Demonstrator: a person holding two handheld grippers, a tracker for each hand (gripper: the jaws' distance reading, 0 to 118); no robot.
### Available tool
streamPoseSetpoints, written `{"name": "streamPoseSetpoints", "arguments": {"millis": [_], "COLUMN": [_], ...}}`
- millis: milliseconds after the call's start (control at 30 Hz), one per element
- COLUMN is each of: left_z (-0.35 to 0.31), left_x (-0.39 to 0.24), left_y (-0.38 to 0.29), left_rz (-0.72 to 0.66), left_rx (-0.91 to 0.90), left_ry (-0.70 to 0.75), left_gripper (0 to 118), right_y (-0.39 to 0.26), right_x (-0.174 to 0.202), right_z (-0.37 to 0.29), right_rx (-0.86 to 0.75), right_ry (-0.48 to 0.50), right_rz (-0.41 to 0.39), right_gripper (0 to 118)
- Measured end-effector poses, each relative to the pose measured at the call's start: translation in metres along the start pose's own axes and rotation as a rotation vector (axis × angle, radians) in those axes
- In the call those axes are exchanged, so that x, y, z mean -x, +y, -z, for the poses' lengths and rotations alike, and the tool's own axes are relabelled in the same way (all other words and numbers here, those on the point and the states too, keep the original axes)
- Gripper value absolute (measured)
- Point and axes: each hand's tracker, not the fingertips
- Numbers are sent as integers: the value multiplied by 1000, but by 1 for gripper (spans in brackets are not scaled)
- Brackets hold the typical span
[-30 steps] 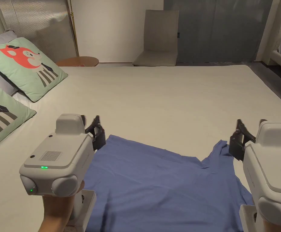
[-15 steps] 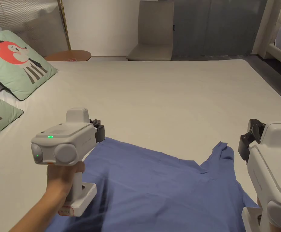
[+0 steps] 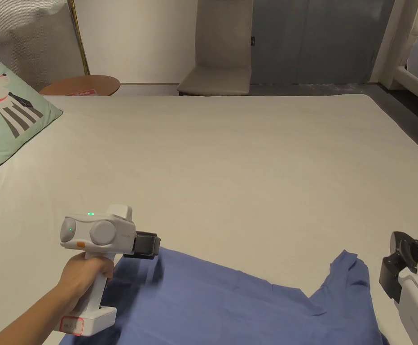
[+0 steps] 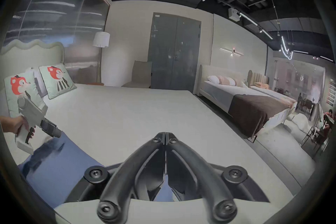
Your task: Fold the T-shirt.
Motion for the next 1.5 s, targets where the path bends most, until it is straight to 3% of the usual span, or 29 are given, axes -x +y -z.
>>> {"name": "streamPoseSetpoints", "arguments": {"millis": [67, 100, 133, 200, 233, 300, 367, 433, 567, 600, 700, 733, 767, 800, 900, 967, 1033, 1167, 1200, 1233, 1333, 1400, 1500], "left_z": [14, 18, 21, 25, 22, 20, 14, 9, -23, -33, -61, -68, -75, -82, -95, -99, -103, -107, -108, -108, -112, -116, -129], "left_x": [-2, -5, -9, -15, -21, -23, -32, -36, -38, -38, -42, -43, -43, -43, -43, -43, -43, -41, -41, -41, -40, -38, -34], "left_y": [-1, -3, -5, -11, -14, -15, -15, -15, -14, -15, -18, -19, -20, -22, -24, -24, -26, -30, -31, -32, -38, -41, -45], "left_rz": [6, 13, 34, 88, 117, 155, 163, 224, 175, 172, 194, 194, 196, 199, 202, 205, 209, 202, 200, 197, 192, 179, 145], "left_rx": [37, 35, 36, 31, 0, -5, -11, -51, -114, -133, -186, -198, -203, -215, -232, -237, -242, -246, -247, -247, -250, -256, -287], "left_ry": [-8, -7, -11, -22, 12, -10, -8, 49, 28, 31, 26, 22, 15, 11, 6, 7, 9, 7, 6, 6, 7, 6, 9], "left_gripper": [97, 85, 62, 55, 42, 29, 1, 1, 1, 1, 1, 1, 1, 1, 1, 1, 1, 1, 1, 1, 1, 1, 1], "right_y": [-5, -8, -11, -16, -18, -20, -22, -21, -25, -29, -45, -51, -58, -64, -81, -88, -95, -107, -110, -109, -102, -93, -71], "right_x": [-2, -3, -4, -7, -9, -12, -18, -24, -44, -49, -59, -60, -61, -59, -55, -46, -40, -28, -27, -26, -21, -17, -19], "right_z": [6, 9, 10, 12, 12, 10, 8, 7, 20, 28, 49, 54, 59, 60, 67, 68, 69, 69, 71, 68, 56, 50, 33], "right_rx": [18, 25, 33, 50, 60, 76, 91, 111, 264, 316, 470, 519, 555, 585, 666, 686, 708, 716, 681, 670, 658, 615, 515], "right_ry": [-7, -9, -12, -16, -16, -15, -18, -26, -14, -7, 19, 33, 43, 49, 71, 72, 84, 99, 95, 113, 145, 127, 126], "right_rz": [0, 0, 0, -4, -3, 2, 17, 41, 100, 108, 153, 164, 186, 189, 190, 191, 183, 146, 102, 90, 107, 44, 48], "right_gripper": [1, 1, 1, 1, 1, 1, 1, 1, 1, 6, 72, 100, 112, 115, 113, 105, 86, 57, 41, 16, 10, 10, 9]}}
